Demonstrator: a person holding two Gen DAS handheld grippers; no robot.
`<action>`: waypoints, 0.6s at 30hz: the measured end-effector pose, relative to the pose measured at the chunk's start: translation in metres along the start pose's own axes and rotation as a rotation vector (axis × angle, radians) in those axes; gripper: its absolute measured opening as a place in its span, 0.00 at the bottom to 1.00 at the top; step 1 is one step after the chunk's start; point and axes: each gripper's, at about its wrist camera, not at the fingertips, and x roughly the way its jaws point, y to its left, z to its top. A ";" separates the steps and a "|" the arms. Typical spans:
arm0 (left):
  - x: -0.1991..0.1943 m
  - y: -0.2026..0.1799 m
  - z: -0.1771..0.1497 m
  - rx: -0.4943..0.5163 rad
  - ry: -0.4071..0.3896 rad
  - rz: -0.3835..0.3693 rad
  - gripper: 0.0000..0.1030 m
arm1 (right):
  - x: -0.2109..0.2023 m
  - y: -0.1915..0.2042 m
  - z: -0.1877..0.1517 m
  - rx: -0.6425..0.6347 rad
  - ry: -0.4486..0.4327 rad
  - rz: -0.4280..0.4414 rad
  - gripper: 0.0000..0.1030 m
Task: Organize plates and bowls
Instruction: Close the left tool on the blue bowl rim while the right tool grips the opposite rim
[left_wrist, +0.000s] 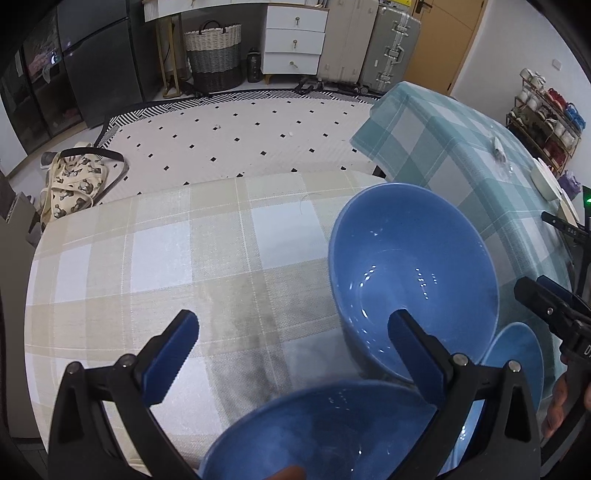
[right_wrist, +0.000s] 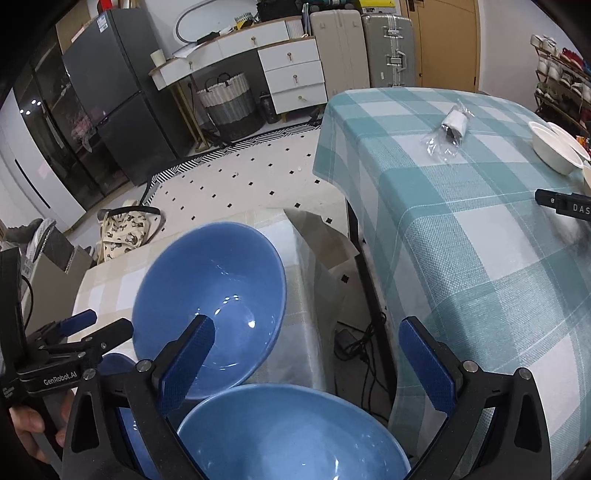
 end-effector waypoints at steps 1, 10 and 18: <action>0.002 0.000 0.001 -0.005 0.002 -0.003 0.99 | 0.003 -0.001 0.000 0.004 0.004 0.005 0.98; 0.016 0.002 0.003 -0.022 0.041 -0.059 0.73 | 0.025 0.009 -0.001 -0.026 0.062 0.000 0.70; 0.016 -0.008 0.002 -0.005 0.045 -0.114 0.36 | 0.031 0.023 -0.008 -0.073 0.077 -0.007 0.37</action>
